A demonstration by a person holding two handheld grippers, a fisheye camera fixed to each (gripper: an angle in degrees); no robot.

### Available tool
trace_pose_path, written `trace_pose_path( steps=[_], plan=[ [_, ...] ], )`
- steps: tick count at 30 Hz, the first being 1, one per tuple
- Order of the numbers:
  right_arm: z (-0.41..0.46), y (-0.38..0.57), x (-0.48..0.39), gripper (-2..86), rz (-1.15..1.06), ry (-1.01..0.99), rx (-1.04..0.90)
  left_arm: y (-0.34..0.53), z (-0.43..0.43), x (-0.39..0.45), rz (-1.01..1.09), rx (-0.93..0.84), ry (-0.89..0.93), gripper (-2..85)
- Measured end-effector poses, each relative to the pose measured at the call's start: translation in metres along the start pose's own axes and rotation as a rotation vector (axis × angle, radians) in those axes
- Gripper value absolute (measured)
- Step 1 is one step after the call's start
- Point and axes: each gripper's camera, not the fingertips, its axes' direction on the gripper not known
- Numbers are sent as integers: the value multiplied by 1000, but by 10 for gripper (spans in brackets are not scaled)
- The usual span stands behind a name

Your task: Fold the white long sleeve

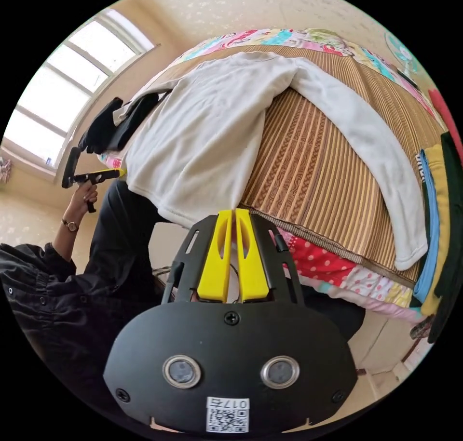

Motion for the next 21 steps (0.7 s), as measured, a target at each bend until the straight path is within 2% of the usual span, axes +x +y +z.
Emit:
trace_pose_path(
  steps=[2,4,7,9,10,12,14,16,18,21],
  plan=[
    [-37,14,16,22,3,50,-8,8,-17,11,125,-86,129,37],
    [-64,33,29,19,-1,37,-21,21,-32,18,168,-152,170,36],
    [-79,63,59,17,1,-95,-129,53,-37,32,211,-318,111,40],
    [-82,76,82,18,58,-147,-142,73,-37,34,192,-360,78,47],
    [-90,83,105,20,179,-109,-92,85,-44,30,153,-330,64,53],
    [-110,95,151,31,430,-168,70,99,-60,20,95,-244,77,63],
    [-121,119,216,65,738,-447,354,110,-86,4,23,-120,150,64],
    [-113,133,254,81,917,-638,541,112,-104,-1,6,-49,190,65],
    [-101,138,278,88,1083,-696,623,110,-120,3,23,-13,194,65],
    [-88,135,295,91,1255,-650,668,106,-140,21,70,14,131,66]
  ],
)
